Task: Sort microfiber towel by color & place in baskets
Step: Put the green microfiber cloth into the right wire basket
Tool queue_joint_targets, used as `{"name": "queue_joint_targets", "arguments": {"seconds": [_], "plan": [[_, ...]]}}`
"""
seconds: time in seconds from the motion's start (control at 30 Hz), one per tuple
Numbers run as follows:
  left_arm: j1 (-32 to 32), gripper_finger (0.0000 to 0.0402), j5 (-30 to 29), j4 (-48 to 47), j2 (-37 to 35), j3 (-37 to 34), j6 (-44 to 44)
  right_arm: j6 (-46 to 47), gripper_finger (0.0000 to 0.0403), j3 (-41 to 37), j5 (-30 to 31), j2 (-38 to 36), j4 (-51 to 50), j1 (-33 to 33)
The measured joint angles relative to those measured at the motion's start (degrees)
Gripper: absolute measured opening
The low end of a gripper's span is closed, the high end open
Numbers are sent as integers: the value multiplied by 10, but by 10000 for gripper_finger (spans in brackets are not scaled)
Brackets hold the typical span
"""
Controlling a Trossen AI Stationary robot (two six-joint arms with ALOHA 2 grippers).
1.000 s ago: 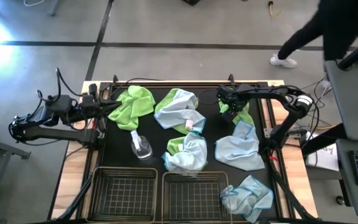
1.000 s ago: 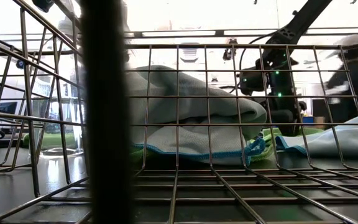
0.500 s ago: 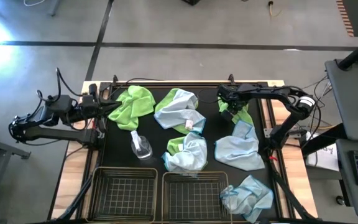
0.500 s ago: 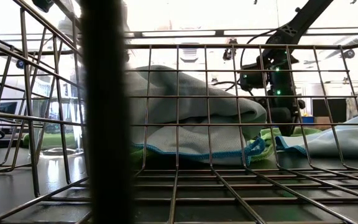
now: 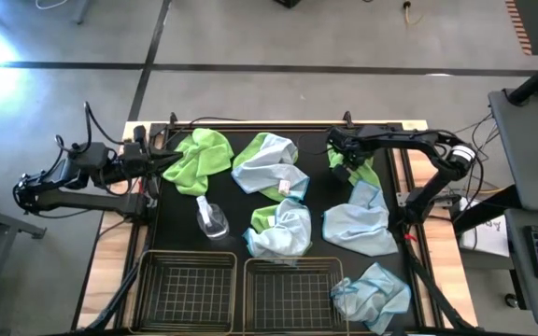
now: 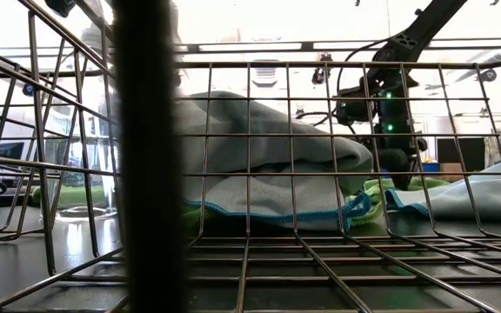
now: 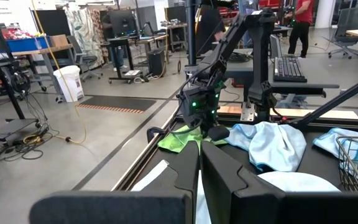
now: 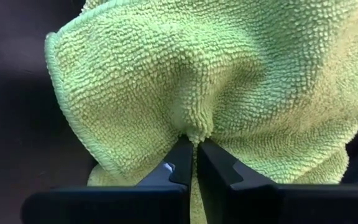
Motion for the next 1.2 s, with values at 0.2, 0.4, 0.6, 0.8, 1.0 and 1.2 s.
{"name": "queue_joint_targets", "arguments": {"seconds": [0.2,0.4,0.6,0.8,1.0,1.2], "plan": [[0,2,0,0,0,0,0,26,9,6,0,-47,-3,0],[0,2,0,0,0,0,0,57,9,39,0,-119,0,0],[0,2,0,-8,0,0,-1,69,9,85,0,-194,2,1],[0,2,0,-18,0,0,-10,91,9,135,0,-248,2,2],[0,2,0,-26,0,0,-15,93,9,162,-2,-274,2,4],[0,2,0,-35,0,0,-15,106,9,162,-83,-280,2,12]]}}
